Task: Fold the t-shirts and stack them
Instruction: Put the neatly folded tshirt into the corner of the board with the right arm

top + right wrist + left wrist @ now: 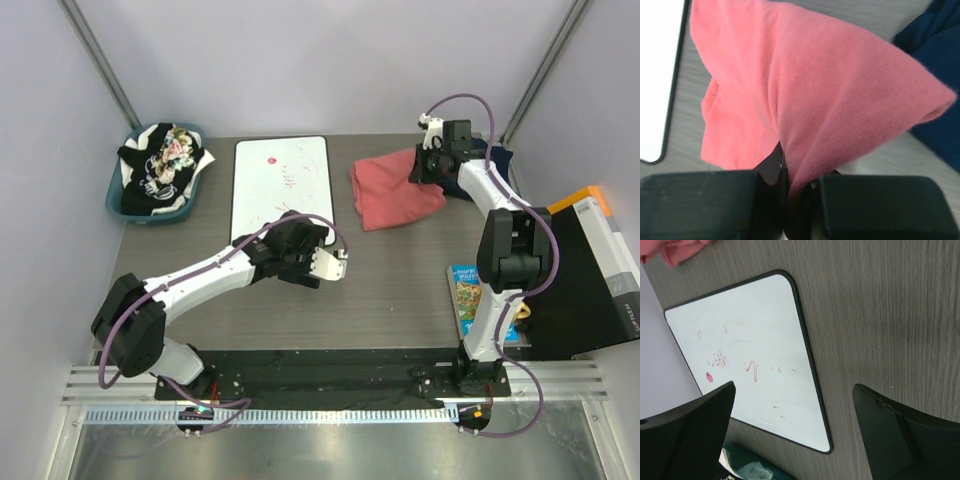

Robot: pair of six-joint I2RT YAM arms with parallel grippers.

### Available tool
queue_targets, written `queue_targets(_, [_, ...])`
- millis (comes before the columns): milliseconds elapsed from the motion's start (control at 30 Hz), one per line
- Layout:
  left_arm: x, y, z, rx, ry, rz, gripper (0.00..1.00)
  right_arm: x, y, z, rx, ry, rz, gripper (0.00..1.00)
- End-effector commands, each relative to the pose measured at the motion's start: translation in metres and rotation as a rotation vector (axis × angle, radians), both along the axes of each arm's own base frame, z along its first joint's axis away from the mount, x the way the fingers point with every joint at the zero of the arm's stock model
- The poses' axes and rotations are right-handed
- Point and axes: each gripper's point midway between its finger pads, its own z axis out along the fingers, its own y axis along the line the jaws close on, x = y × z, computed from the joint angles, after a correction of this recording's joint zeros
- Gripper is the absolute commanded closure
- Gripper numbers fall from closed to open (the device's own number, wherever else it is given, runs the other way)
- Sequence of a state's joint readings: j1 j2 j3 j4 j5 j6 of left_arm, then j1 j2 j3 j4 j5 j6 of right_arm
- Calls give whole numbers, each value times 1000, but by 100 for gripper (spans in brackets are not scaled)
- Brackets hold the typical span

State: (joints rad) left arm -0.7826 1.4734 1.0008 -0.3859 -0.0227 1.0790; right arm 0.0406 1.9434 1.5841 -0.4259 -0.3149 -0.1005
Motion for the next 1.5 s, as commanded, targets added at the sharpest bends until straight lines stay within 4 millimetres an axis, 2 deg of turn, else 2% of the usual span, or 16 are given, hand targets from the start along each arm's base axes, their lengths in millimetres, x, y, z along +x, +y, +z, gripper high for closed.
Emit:
queue_targets(0, [-7,17,-1,35,19,-19,0,40,-25,43,-130,-173,-16,99])
queue_targets(67, [-6,20,2,33,14,-13,0,50,-30,53,-158,-208,-25,99])
queue_targets(233, [-8,27,1,40,18,-8,0,72,-38,59,-208,-263,-38,99])
queue_targets(267, [-10,28,-1,44,21,-9,0,77,-40,68,-213,-287,-47,99])
queue_targets(500, [-7,30,-2,58,21,-13,0,104,-49,92,-261,-383,-89,99])
queue_targets(700, [-1,30,0,67,18,-15,0,114,-57,116,-289,-452,-125,99])
queue_targets(900, [3,25,-1,62,27,-35,0,116,-72,145,-328,-513,-180,99])
queue_targets(967, [5,24,0,61,27,-38,0,115,-75,148,-332,-521,-184,99])
queue_targets(1000, [6,24,0,61,27,-42,0,113,-81,153,-357,-527,-212,99])
queue_targets(1033, [6,23,1,59,27,-45,0,111,-102,155,-369,-523,-249,99])
queue_targets(1200, [8,22,0,60,31,-50,0,103,-140,146,-414,-493,-322,99])
queue_targets(1467, [9,20,-2,66,42,-59,0,89,-181,148,-475,-475,-385,99])
